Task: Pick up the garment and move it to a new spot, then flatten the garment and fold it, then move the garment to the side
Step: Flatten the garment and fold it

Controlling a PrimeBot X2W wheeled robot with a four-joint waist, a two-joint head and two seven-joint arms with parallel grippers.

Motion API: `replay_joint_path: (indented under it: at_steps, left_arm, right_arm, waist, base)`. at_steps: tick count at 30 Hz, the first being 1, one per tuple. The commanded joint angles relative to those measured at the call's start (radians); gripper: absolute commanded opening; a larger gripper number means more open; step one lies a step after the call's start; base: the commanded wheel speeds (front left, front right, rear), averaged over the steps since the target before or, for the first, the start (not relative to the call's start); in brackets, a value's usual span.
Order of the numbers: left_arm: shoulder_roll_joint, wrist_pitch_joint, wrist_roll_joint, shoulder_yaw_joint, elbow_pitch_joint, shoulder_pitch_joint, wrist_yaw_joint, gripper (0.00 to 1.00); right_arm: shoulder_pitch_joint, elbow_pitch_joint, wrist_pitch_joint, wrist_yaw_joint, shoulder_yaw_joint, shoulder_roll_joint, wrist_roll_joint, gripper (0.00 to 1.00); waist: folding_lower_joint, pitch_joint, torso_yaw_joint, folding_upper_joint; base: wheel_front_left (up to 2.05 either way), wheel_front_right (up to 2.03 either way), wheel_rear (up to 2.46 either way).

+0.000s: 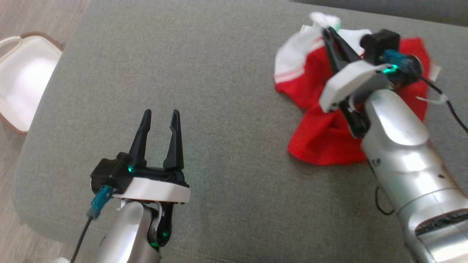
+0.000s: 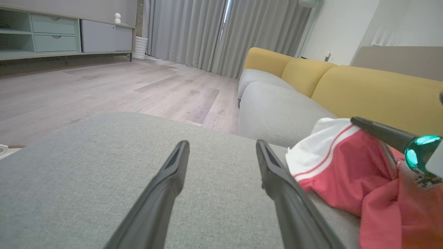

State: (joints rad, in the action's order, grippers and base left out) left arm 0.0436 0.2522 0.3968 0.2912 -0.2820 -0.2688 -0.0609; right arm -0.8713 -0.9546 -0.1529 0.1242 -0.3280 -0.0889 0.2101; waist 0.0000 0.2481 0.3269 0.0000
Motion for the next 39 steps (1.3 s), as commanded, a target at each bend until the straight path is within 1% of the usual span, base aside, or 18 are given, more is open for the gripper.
replay_joint_path:
  at_steps: [1, 5, 6, 9, 10, 11, 13, 15, 18, 21, 24, 25, 28, 31, 33, 36, 39]
  left_arm:
    - [0.007, 0.009, 0.01, -0.039, 0.044, -0.019, 0.009, 1.0]
    - [0.007, 0.01, 0.01, -0.046, 0.057, -0.013, 0.011, 1.0]
    - [0.007, 0.01, 0.01, -0.046, 0.057, -0.013, 0.011, 1.0]
    - [0.007, 0.01, 0.013, -0.043, 0.06, -0.009, 0.012, 1.0]
    - [0.007, 0.01, 0.014, -0.04, 0.059, -0.007, 0.012, 1.0]
    - [0.007, 0.01, 0.015, -0.037, 0.059, -0.006, 0.012, 1.0]
    - [0.007, 0.01, 0.017, -0.033, 0.057, -0.002, 0.013, 1.0]
    - [0.007, 0.01, 0.016, -0.034, 0.054, 0.003, 0.015, 1.0]
    - [0.007, 0.01, 0.013, -0.045, 0.052, 0.006, 0.019, 1.0]
    - [0.007, 0.01, 0.006, -0.063, 0.058, 0.009, 0.021, 1.0]
    - [0.007, 0.01, -0.002, -0.076, 0.068, 0.014, 0.019, 1.0]
    - [0.007, 0.01, -0.006, -0.083, 0.075, 0.017, 0.017, 1.0]
    - [0.007, 0.01, -0.013, -0.091, 0.086, 0.02, 0.015, 1.0]
    - [0.007, 0.01, -0.02, -0.097, 0.097, 0.023, 0.013, 1.0]
    - [0.007, 0.01, -0.022, -0.102, 0.107, 0.025, 0.013, 1.0]
    - [0.007, 0.01, -0.033, -0.105, 0.118, 0.031, 0.008, 1.0]
    - [0.007, 0.01, -0.083, -0.11, 0.121, 0.043, 0.001, 1.0]
  right_arm:
    - [-0.054, 0.086, -0.034, 0.007, -0.09, 0.036, 0.05, 0.0]
    - [-0.045, 0.222, -0.042, 0.007, -0.281, 0.038, 0.175, 0.0]
    - [-0.045, 0.222, -0.042, 0.007, -0.281, 0.038, 0.175, 0.0]
    - [-0.023, 0.29, -0.008, 0.007, -0.429, 0.038, 0.239, 0.0]
    - [-0.014, 0.301, 0.001, 0.007, -0.472, 0.038, 0.247, 0.18]
    - [-0.002, 0.304, 0.014, 0.007, -0.515, 0.038, 0.253, 1.0]
    - [0.027, 0.311, 0.049, 0.007, -0.605, 0.038, 0.284, 1.0]
    - [0.042, 0.309, 0.062, 0.007, -0.655, 0.038, 0.313, 1.0]
    - [0.045, 0.273, 0.036, 0.007, -0.647, 0.038, 0.329, 1.0]
    - [0.036, 0.224, -0.023, 0.007, -0.583, 0.038, 0.323, 1.0]
    - [0.028, 0.177, -0.078, 0.007, -0.48, 0.025, 0.285, 1.0]
    - [0.034, 0.16, -0.098, 0.007, -0.39, 0.006, 0.248, 1.0]
    - [0.074, 0.167, -0.107, 0.007, -0.238, -0.022, 0.18, 1.0]
    - [0.158, 0.232, -0.108, 0.007, -0.066, -0.04, 0.094, 1.0]
    - [0.234, 0.279, -0.108, 0.007, 0.041, -0.031, 0.043, 1.0]
    - [0.35, 0.366, -0.109, 0.007, 0.16, -0.004, -0.032, 1.0]
    - [0.465, 0.469, -0.109, 0.007, 0.251, 0.024, -0.075, 1.0]
  waist:
    - [0.0, -0.02, -0.008, 0.0]
    - [0.0, -0.038, -0.003, 0.0]
    - [0.0, -0.038, -0.003, 0.0]
    - [0.0, -0.05, 0.01, 0.0]
    - [0.0, -0.053, 0.015, 0.0]
    - [0.0, -0.056, 0.02, 0.0]
    - [0.0, -0.063, 0.029, 0.0]
    - [0.0, -0.068, 0.032, 0.0]
    - [0.0, -0.076, 0.023, 0.0]
    - [0.0, -0.087, 0.0, 0.0]
    - [0.0, -0.1, -0.034, 0.0]
    - [0.0, -0.108, -0.059, 0.0]
    - [0.0, -0.119, -0.098, 0.0]
    - [0.0, -0.128, -0.135, 0.0]
    - [0.0, -0.132, -0.159, 0.0]
    - [0.0, -0.137, -0.193, 0.0]
    - [0.0, -0.14, -0.225, 0.0]
  base:
    - [0.0, 0.0, 0.0]
    - [0.0, 0.0, 0.0]
    - [0.0, 0.0, 0.0]
    - [0.0, 0.0, 0.0]
    - [0.0, 0.0, 0.0]
    - [0.0, 0.0, 0.0]
    - [0.0, 0.0, 0.0]
    - [0.0, 0.0, 0.0]
    - [0.0, 0.0, 0.0]
    - [0.0, 0.0, 0.0]
    - [0.0, 0.0, 0.0]
    - [0.0, 0.0, 0.0]
    - [0.0, 0.0, 0.0]
    - [0.0, 0.0, 0.0]
    - [0.0, 0.0, 0.0]
    - [0.0, 0.0, 0.0]
    - [0.0, 0.0, 0.0]
